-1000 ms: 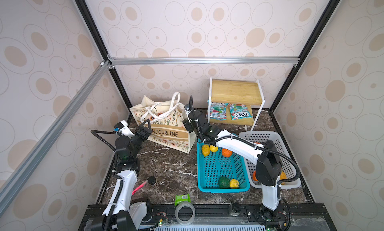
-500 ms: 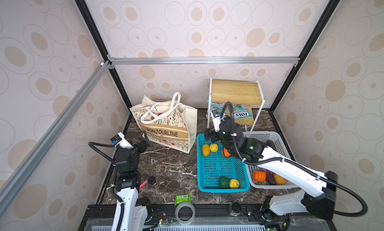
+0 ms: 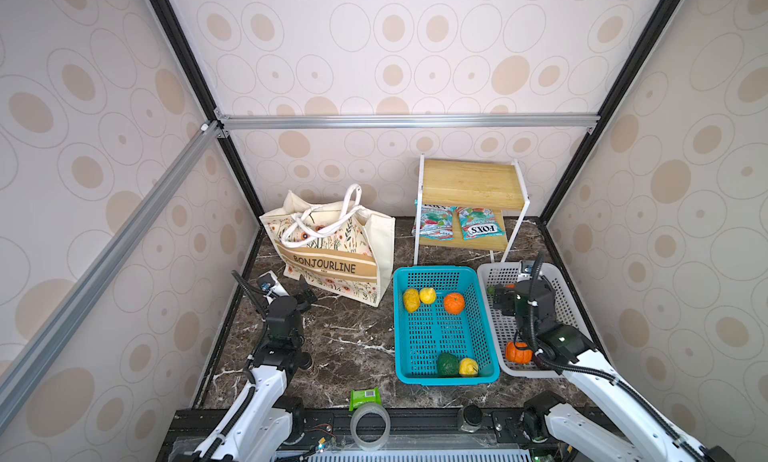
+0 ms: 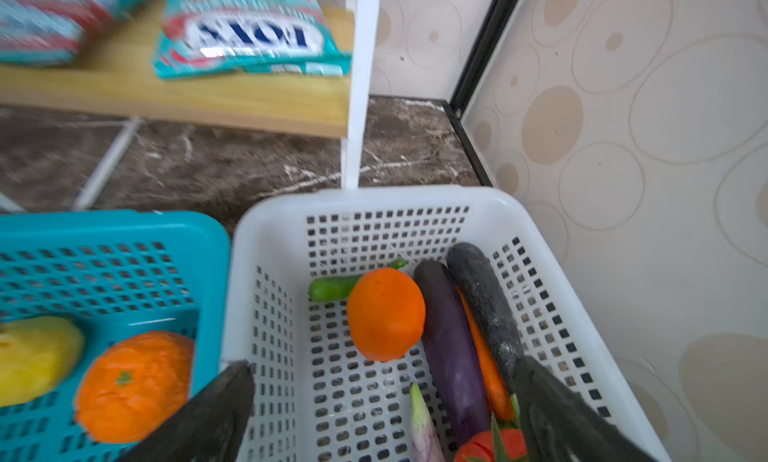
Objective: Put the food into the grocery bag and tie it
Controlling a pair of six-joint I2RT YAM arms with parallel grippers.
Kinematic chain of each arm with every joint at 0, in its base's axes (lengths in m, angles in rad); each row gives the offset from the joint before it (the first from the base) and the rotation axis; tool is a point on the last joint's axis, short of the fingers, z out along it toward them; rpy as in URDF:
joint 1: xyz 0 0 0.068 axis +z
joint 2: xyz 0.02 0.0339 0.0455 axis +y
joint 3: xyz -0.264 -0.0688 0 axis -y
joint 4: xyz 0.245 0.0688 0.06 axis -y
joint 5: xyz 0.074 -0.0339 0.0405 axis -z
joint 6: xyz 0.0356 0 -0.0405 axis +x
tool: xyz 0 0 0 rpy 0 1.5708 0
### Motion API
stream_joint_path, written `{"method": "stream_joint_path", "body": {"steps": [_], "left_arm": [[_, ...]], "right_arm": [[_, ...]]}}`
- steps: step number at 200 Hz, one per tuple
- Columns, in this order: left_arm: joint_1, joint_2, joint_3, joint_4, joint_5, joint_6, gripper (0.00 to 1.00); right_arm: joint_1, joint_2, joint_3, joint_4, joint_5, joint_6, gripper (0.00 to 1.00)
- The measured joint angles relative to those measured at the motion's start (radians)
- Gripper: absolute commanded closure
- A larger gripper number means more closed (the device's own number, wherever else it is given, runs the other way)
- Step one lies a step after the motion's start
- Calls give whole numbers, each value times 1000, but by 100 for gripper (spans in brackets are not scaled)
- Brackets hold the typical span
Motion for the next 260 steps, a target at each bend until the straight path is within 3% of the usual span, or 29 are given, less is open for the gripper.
{"method": "stream_joint_path", "body": {"steps": [20,67,95,145,176,208,260], "left_arm": [[-3,65,-50,103,-46,78,1],[-5,151,-183,352,-34,206,1],[-3,270,-193,506,18,244,1],[19,447,-159,681,143,261,1],[25,521,-67,683,176,277,1],[40,617,-119,894,203,307,1],[50,692,-110,927,253,328,1]], "right_arm": [[-29,68,-51,97,34,0,1],[-136,189,-203,411,41,-24,1],[-167,245,-293,594,4,-58,2],[-188,356,-299,859,-81,-95,1],[-204,436,-298,974,-136,-123,1],[-225,553,-296,1102,-177,-143,1],[-258,645,-233,1102,-264,-158,0]]}}
